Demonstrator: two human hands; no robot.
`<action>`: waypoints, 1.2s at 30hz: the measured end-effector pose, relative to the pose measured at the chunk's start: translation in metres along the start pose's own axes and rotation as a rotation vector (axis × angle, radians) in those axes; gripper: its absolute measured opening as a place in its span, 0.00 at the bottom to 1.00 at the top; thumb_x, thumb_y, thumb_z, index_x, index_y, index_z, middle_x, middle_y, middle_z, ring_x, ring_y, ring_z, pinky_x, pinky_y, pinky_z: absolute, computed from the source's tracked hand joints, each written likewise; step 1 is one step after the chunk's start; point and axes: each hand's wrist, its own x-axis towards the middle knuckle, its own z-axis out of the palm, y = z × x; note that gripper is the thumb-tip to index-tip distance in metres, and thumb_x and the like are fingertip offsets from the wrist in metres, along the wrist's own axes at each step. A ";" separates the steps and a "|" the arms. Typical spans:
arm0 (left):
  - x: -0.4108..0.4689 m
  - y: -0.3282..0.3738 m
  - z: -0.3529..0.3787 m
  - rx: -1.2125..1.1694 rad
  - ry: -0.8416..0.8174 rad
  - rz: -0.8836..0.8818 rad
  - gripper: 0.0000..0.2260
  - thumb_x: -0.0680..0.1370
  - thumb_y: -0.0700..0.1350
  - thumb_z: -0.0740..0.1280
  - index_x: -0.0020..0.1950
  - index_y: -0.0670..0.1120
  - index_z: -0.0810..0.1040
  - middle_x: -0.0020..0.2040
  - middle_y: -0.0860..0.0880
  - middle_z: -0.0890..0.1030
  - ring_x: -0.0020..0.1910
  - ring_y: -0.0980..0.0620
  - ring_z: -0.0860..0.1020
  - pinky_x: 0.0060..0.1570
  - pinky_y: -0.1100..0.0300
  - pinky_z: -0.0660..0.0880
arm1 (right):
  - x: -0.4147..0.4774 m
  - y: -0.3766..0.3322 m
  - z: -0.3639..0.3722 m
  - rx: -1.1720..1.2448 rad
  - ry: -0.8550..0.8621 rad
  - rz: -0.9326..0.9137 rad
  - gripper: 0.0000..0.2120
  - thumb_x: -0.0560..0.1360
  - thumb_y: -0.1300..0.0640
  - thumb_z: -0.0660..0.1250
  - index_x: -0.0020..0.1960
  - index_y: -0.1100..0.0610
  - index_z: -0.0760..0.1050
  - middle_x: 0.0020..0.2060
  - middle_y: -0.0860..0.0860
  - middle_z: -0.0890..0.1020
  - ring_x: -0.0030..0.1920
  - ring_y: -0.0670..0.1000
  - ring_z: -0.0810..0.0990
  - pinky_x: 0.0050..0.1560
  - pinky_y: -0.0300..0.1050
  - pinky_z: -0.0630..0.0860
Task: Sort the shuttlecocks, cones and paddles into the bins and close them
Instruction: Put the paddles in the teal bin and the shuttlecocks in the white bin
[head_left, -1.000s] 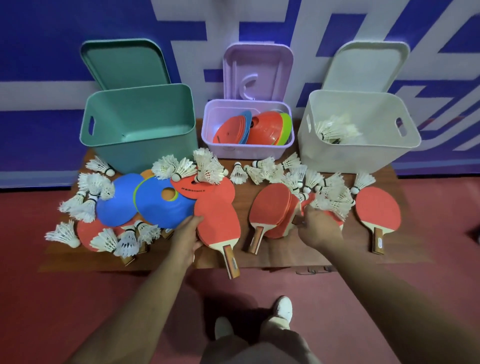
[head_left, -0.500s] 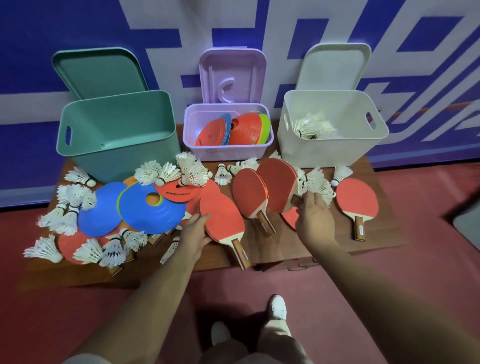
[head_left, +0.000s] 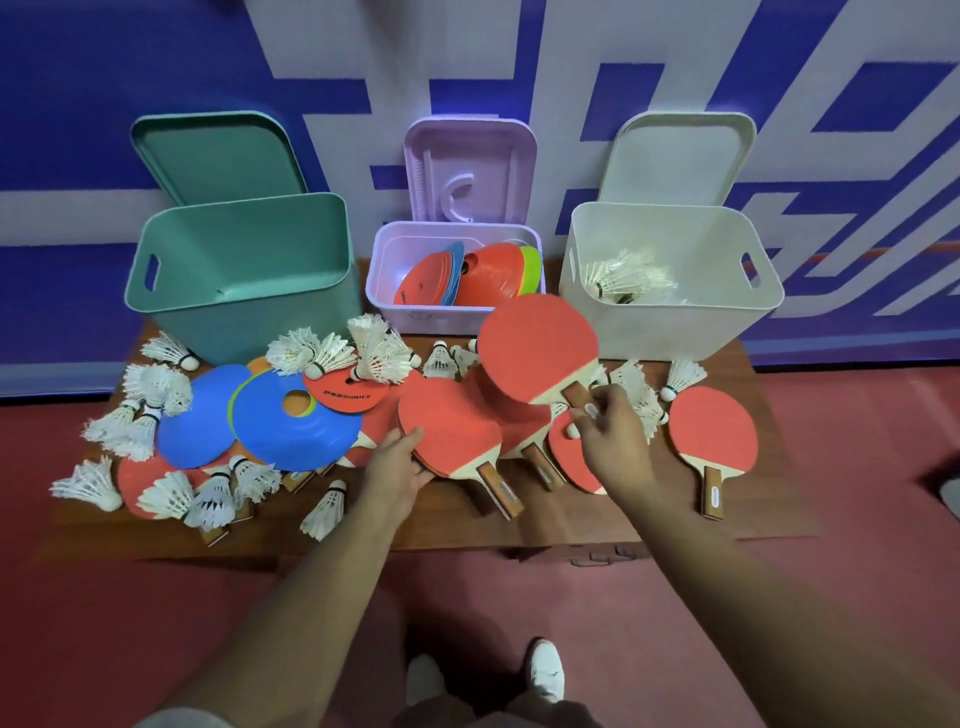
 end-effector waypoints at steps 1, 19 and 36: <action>-0.002 0.000 0.004 -0.036 -0.011 0.000 0.13 0.81 0.41 0.63 0.66 0.46 0.74 0.61 0.43 0.80 0.58 0.44 0.80 0.57 0.46 0.77 | 0.000 -0.002 0.002 0.050 -0.087 0.015 0.10 0.77 0.57 0.66 0.56 0.59 0.70 0.47 0.51 0.78 0.48 0.52 0.77 0.43 0.44 0.69; -0.028 -0.028 0.004 -0.169 0.103 0.205 0.13 0.80 0.37 0.62 0.65 0.41 0.75 0.59 0.44 0.82 0.57 0.45 0.80 0.52 0.49 0.80 | -0.002 0.048 0.035 0.189 -0.688 -0.053 0.08 0.79 0.51 0.66 0.50 0.56 0.75 0.40 0.48 0.78 0.40 0.43 0.75 0.43 0.33 0.70; -0.049 -0.054 -0.046 -0.097 0.287 0.219 0.06 0.79 0.37 0.63 0.46 0.48 0.74 0.44 0.46 0.81 0.41 0.49 0.80 0.45 0.50 0.78 | 0.033 0.091 0.078 -0.229 -0.503 0.035 0.07 0.76 0.64 0.61 0.49 0.69 0.74 0.48 0.66 0.80 0.51 0.65 0.78 0.47 0.51 0.71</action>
